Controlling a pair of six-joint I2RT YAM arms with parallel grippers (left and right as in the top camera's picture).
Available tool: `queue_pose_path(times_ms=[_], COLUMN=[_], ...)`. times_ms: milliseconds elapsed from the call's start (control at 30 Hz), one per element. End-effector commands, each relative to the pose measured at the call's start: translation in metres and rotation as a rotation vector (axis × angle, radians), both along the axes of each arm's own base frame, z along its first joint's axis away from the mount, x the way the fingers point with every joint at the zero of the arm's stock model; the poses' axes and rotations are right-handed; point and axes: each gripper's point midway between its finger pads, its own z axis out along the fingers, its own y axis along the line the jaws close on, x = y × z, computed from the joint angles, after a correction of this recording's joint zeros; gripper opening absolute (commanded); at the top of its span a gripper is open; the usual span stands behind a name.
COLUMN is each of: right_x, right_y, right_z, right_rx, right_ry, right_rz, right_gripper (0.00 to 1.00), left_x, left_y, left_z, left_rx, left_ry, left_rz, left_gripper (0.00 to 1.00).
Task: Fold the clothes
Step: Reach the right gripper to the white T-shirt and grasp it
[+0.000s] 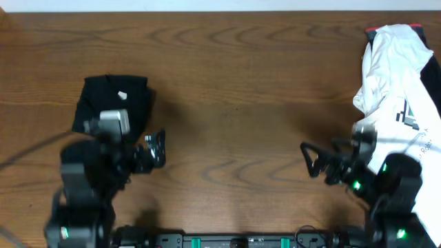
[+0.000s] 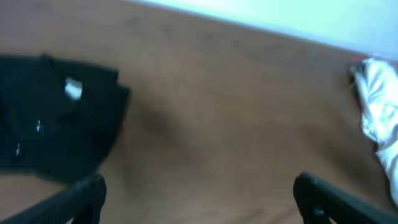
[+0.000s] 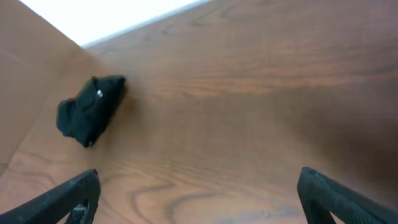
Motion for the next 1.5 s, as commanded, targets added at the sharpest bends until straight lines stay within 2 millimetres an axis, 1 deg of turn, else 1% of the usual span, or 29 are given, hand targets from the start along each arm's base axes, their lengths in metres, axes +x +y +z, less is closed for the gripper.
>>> queue_pose_path(times_ms=[0, 133, 200, 267, 333, 400, 467, 500, 567, 633, 700, 733, 800, 867, 967, 1033, 1133, 1167, 1233, 1300, 1400, 1433, 1467], right_x=[0.023, 0.043, 0.055, 0.070, 0.085, 0.097, 0.106, 0.107, 0.103, 0.093, 0.078, 0.071, 0.062, 0.058, 0.055, 0.050, 0.035, 0.033, 0.033, 0.027, 0.018, 0.017, 0.018], right_y=[-0.013, -0.045, -0.062, -0.072, -0.076, -0.082, -0.093, -0.099, -0.114, -0.131, -0.150, -0.156, -0.161, -0.161, -0.162, -0.170, -0.186, -0.187, -0.181, -0.176, -0.173, -0.172, -0.171], right_z=[0.011, 0.007, 0.006, 0.007, 0.004, -0.006, -0.025, -0.035, -0.060, -0.085, -0.110, -0.121, -0.138, -0.152, -0.164, -0.170, -0.177, -0.180, -0.190, -0.199, -0.211, -0.213, -0.214], right_rx=[-0.122, -0.294, -0.371, -0.410, -0.422, -0.419, -0.406, -0.391, -0.372, -0.377, -0.399, -0.405, -0.397, -0.387, -0.386, -0.422, -0.508, -0.508, -0.482, -0.481, -0.474, -0.469, -0.463], right_ry=[0.088, 0.308, 0.396, 0.444, 0.470, 0.495, 0.555, 0.598, 0.711, 0.835, 0.971, 1.029, 1.111, 1.159, 1.196, 1.223, 1.270, 1.274, 1.266, 1.273, 1.285, 1.286, 1.282], right_rz=[-0.010, -0.086, -0.136, -0.160, -0.168, -0.178, -0.207, -0.229, -0.260, -0.296, -0.346, -0.351, -0.349, -0.338, -0.342, -0.398, -0.523, -0.530, -0.521, -0.512, -0.519, -0.524, -0.522], right_gripper=[0.99, 0.99, 0.99, 0.99, 0.99, 0.99, 0.99, 0.98, 0.88, 0.86, 0.85, 0.83, 0.80, 0.79, 0.79, 0.79, 0.79, 0.79, 0.78, 0.75, 0.68, 0.59, 0.46], left_x=[0.018, 0.032, 0.036, 0.037, 0.035, 0.032, 0.029, 0.028, 0.025, 0.023, 0.021, 0.021, 0.022, 0.023, 0.025, 0.025, 0.023, 0.023, 0.021, 0.021, 0.021, 0.021, 0.021], left_y=[0.001, 0.001, 0.000, 0.000, 0.000, 0.000, 0.000, 0.000, 0.000, 0.000, 0.000, 0.000, 0.001, 0.004, 0.007, 0.008, 0.009, 0.009, 0.009, 0.009, 0.009, 0.009, 0.009], left_z=[0.028, 0.047, 0.053, 0.055, 0.054, 0.052, 0.049, 0.048, 0.046, 0.043, 0.042, 0.042, 0.042, 0.042, 0.041, 0.041, 0.039, 0.038, 0.037, 0.037, 0.037, 0.037, 0.037], left_rx=[0.012, 0.012, 0.010, 0.010, 0.011, 0.011, 0.012, 0.011, 0.011, 0.012, 0.012, 0.012, 0.016, 0.035, 0.065, 0.075, 0.076, 0.078, 0.093, 0.110, 0.113, 0.113, 0.113], left_ry=[0.048, 0.098, 0.106, 0.108, 0.117, 0.130, 0.145, 0.151, 0.166, 0.180, 0.187, 0.187, 0.185, 0.179, 0.176, 0.176, 0.187, 0.190, 0.192, 0.187, 0.186, 0.186, 0.186], left_rz=[0.003, 0.001, -0.001, -0.001, 0.000, 0.000, -0.001, -0.001, -0.001, -0.001, -0.001, -0.001, 0.002, 0.006, 0.009, 0.007, 0.008, 0.007, -0.003, -0.019, -0.022, -0.022, -0.022], left_gripper=[0.98, 0.98, 0.98, 0.98, 0.98, 0.98, 0.98, 0.98, 0.98, 0.98, 0.98, 0.98, 0.98, 0.98, 0.98, 0.98, 0.98, 0.98, 0.98, 0.98, 0.98, 0.98, 0.98])
